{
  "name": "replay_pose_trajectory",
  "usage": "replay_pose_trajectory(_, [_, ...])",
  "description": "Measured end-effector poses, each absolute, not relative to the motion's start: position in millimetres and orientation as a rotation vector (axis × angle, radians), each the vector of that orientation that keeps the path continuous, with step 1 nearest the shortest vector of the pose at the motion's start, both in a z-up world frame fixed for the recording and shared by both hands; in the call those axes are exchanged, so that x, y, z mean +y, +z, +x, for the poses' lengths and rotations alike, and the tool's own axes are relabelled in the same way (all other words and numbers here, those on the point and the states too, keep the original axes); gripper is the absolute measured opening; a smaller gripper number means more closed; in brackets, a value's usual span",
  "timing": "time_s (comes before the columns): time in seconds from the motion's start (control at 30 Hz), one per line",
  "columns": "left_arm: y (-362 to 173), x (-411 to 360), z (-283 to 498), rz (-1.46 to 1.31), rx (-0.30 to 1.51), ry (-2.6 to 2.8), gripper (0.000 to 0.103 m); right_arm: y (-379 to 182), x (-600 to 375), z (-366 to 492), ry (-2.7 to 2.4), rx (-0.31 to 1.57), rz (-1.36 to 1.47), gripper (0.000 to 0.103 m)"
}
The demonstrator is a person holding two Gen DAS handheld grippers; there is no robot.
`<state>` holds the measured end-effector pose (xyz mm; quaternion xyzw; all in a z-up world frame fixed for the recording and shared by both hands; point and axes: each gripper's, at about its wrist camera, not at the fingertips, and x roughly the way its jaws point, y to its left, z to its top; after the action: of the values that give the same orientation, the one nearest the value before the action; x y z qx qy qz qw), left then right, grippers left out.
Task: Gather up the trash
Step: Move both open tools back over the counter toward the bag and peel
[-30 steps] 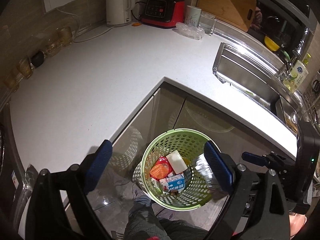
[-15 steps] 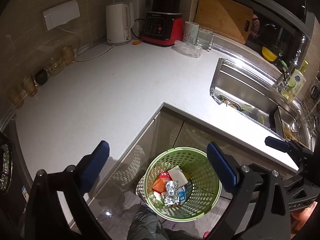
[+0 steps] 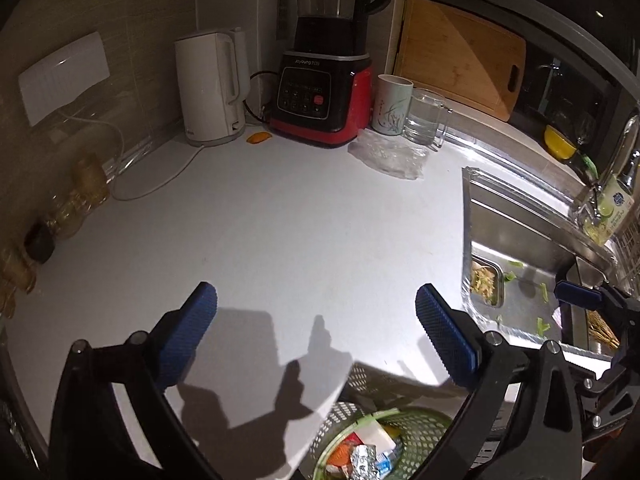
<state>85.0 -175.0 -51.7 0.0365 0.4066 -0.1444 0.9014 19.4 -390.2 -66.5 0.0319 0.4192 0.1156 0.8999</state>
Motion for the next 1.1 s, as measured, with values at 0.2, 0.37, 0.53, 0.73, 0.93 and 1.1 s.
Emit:
replay_pose_trajectory(0.2, [-81.1, -177.5, 195.7, 0.096, 0.845, -0.316, 0.095, -92.5, -401.7, 119.9, 0.203, 0.911, 0.081, 0.101])
replay_pose_trajectory(0.37, [-106.1, -176.1, 273.2, 0.111, 0.848, -0.323, 0.095, -106.2, -413.1, 191.7, 0.186, 0.915, 0.089, 0.101])
replay_pose_trajectory(0.53, [-125.2, -182.5, 321.0, 0.141, 0.843, -0.359, 0.095, -115.8, -426.5, 252.0, 0.196, 0.917, 0.068, 0.101])
replay_pose_trajectory(0.73, [-141.4, -191.5, 360.9, 0.19, 0.817, -0.438, 0.095, -127.0, -430.1, 314.3, 0.211, 0.927, -0.071, 0.101])
replay_pose_trajectory(0.93, [-155.4, -187.3, 405.8, 0.196, 0.833, -0.47, 0.095, -153.0, -434.3, 364.9, 0.209, 0.986, -0.207, 0.094])
replay_pose_trajectory(1.1, [-162.3, -178.5, 435.0, 0.181, 0.849, -0.459, 0.095, -174.8, -438.1, 386.7, 0.225, 1.076, -0.218, 0.051])
